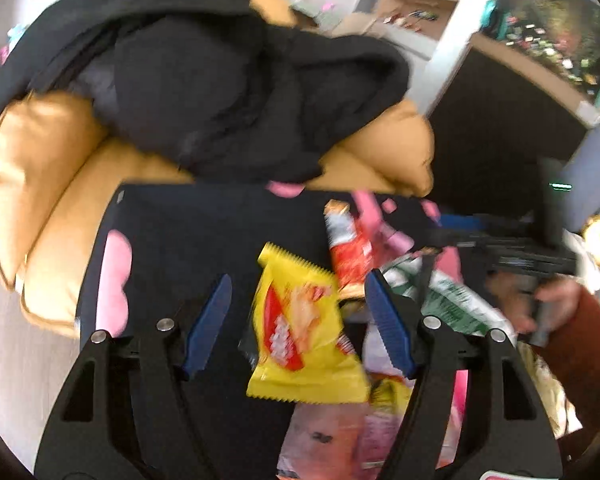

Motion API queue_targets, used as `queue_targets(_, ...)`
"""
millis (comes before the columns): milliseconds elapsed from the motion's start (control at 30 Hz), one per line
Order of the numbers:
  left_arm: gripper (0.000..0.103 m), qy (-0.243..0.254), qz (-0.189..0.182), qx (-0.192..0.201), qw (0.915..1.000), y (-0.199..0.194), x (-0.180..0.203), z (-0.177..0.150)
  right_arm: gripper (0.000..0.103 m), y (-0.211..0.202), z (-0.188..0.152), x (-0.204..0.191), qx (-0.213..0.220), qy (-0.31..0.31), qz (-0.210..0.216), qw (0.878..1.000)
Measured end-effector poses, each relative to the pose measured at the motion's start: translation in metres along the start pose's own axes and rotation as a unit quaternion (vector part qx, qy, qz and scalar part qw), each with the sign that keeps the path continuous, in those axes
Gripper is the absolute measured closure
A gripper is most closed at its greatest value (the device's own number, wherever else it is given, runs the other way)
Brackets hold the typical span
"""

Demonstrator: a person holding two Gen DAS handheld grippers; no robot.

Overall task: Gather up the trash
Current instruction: 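Move both tools back over the snack pile on the table, then grasp the red snack bag with the left gripper while the right grasps a pink sausage wrapper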

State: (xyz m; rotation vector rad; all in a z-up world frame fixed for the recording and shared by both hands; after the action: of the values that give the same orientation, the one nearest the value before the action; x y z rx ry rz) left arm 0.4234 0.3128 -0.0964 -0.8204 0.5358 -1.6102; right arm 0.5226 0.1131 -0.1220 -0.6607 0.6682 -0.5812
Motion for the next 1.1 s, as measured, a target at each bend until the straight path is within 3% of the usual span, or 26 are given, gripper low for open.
queue_targets(100,0.038,0.037,-0.017,0.007,0.9992,-0.007,0.009,0.017,0.055,0.025,0.008,0.004,-0.022,-0.017,0.008,1.0)
queue_targets(167,0.038,0.075,-0.001,0.011,0.9971,-0.001,0.018,0.029,0.055,0.041,0.01,0.009,-0.039,-0.04,0.0,0.998)
queue_targets(233,0.038,0.099,0.017,0.015,0.9948,0.007,0.024,0.038,0.055,0.048,0.007,0.011,-0.04,-0.048,0.017,0.998)
queue_targets(400,0.038,0.101,-0.004,-0.035,0.9943,0.049,0.042,0.049,0.055,0.044,-0.01,0.011,-0.051,-0.011,0.088,0.995)
queue_targets(533,0.038,0.095,-0.01,-0.079,0.9922,0.075,0.052,0.039,0.055,0.032,-0.028,-0.002,-0.06,-0.036,0.1,0.993)
queue_targets(567,0.038,0.093,-0.012,-0.09,0.9915,0.079,0.056,0.035,0.058,0.03,-0.032,-0.004,-0.06,-0.043,0.097,0.993)
queue_targets(600,0.038,0.096,-0.01,-0.095,0.9908,0.081,0.058,0.031,0.069,0.027,-0.034,-0.007,-0.06,-0.046,0.099,0.992)
queue_targets(667,0.049,0.107,0.002,-0.102,0.9889,0.085,0.064,0.023,0.071,0.021,-0.038,-0.013,-0.061,-0.054,0.092,0.992)
queue_targets(733,0.075,0.108,0.011,-0.109,0.988,0.088,0.068,0.018,0.081,0.018,-0.041,-0.019,-0.061,-0.068,0.083,0.992)
queue_targets(767,0.08,0.105,0.023,-0.115,0.9875,0.089,0.067,0.015,0.089,0.017,-0.042,-0.022,-0.063,-0.075,0.074,0.992)
queue_targets(833,0.088,0.095,0.033,-0.112,0.9886,0.086,0.065,0.013,0.092,0.013,-0.045,-0.024,-0.062,-0.087,0.05,0.993)
queue_targets(1000,0.089,0.047,0.023,-0.07,0.9962,0.045,0.056,0.009,0.092,-0.004,-0.048,-0.02,-0.046,-0.075,0.02,0.996)
queue_targets(1100,0.089,0.036,0.015,-0.05,0.998,0.018,0.055,0.001,0.091,-0.015,-0.043,-0.016,-0.031,-0.054,0.028,0.998)
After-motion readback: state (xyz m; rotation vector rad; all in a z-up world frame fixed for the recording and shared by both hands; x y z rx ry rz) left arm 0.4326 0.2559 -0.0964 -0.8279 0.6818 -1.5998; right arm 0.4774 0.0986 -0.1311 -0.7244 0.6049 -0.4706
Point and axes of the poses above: each gripper's, at about its wrist camera, not at the fingertips, and y roughly the way its jaws point, x to its right, z to its top, the point moved 6 cm from there along y, roughly the way its jaws point, and after that the axes turned 9 degrees about z, right-handed, at the moved point
